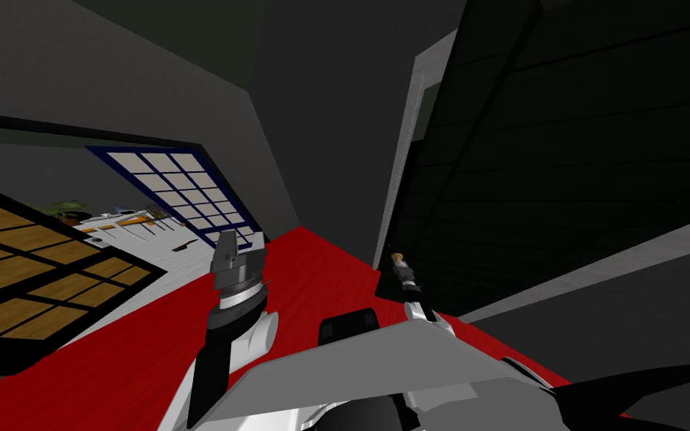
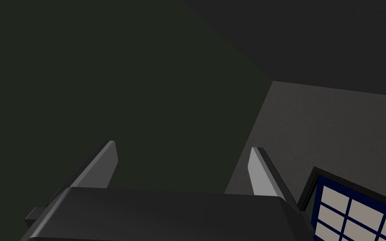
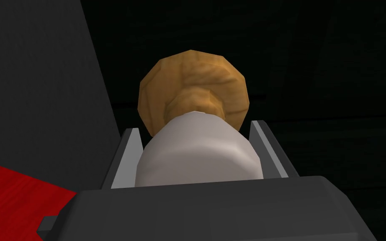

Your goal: Pull the door open

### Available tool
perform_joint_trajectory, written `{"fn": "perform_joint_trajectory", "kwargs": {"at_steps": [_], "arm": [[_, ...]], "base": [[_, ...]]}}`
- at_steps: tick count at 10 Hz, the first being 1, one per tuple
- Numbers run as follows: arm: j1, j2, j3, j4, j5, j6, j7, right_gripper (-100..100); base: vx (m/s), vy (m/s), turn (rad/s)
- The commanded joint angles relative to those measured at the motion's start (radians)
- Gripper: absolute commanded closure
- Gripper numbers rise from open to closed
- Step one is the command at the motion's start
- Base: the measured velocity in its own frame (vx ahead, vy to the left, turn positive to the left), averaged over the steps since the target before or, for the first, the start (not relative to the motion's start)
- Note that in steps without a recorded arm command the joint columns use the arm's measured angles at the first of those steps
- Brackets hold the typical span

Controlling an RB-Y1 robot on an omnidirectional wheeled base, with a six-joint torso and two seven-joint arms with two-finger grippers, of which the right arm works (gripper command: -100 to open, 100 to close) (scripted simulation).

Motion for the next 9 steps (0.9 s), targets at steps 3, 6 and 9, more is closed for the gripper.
{"fn": "perform_joint_trajectory", "kwargs": {"at_steps": [3,6,9], "arm": [[0.017,-0.018,0.034,-0.010,0.015,-0.010,-0.029,100],[0.035,-0.045,0.073,-0.023,0.034,-0.028,-0.067,100],[0.053,-0.072,0.111,-0.036,0.051,-0.044,-0.104,100]], "base": [[-0.170,-0.015,0.086],[-0.245,-0.007,0.093],[-0.250,-0.022,0.094]]}}
